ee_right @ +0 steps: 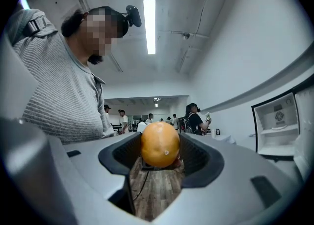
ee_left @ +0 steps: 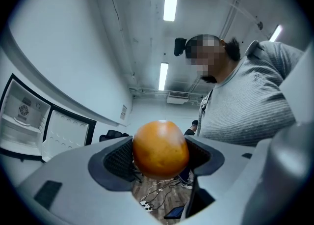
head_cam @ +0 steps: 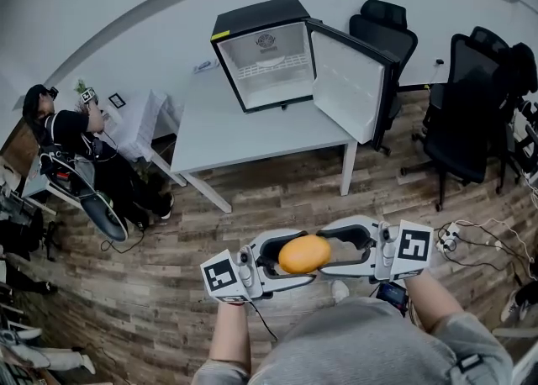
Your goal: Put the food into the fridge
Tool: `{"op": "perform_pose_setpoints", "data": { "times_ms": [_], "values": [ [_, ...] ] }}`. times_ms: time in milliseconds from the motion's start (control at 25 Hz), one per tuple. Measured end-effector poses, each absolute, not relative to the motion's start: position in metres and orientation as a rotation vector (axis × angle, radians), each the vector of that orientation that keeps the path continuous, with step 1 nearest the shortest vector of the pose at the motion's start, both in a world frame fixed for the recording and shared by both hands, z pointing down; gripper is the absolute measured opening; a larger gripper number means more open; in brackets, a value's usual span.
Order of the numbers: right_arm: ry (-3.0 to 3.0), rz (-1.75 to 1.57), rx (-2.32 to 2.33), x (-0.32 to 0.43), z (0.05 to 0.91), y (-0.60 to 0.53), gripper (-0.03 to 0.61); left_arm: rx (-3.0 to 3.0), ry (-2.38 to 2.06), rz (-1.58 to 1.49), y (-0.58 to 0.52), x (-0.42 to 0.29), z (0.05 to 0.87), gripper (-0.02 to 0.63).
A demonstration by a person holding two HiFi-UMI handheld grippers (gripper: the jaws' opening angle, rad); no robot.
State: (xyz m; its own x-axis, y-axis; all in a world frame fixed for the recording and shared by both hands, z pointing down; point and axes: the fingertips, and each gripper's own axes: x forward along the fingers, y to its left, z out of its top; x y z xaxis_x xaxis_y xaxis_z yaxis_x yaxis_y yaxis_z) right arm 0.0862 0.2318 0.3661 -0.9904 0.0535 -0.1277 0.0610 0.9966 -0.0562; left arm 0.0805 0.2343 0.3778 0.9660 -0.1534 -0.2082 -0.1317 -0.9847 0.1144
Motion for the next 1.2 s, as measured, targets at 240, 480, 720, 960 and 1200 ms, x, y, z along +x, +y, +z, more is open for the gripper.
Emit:
{"op": "perform_pose_setpoints", "data": {
  "times_ms": [240,480,720,960,1200],
  "values": [
    [3.028,-0.069,0.164,0.091,0.367,0.201,0.249,3.019,-0.252,-0.332,0.200,0.089,0.378,0.331],
    [3.050,-0.053,0.198,0.102,0.369,0.168,0.249,3.024,-0.289,-0.314,0.165,0.101,0.381,0.331],
    [3.055,-0.057,0.212,0.109,0.373,0.137,0.249,3.027,-0.324,-0.296,0.138,0.108,0.385,0.333],
    [3.037,-0.090,0.193,0.101,0.376,0.109,0.249,3.018,-0.351,-0.293,0.112,0.098,0.387,0.333],
    [3.032,-0.077,0.134,0.075,0.376,0.075,0.249,3.042,-0.371,-0.303,0.078,0.067,0.385,0.333]
  ]
}}
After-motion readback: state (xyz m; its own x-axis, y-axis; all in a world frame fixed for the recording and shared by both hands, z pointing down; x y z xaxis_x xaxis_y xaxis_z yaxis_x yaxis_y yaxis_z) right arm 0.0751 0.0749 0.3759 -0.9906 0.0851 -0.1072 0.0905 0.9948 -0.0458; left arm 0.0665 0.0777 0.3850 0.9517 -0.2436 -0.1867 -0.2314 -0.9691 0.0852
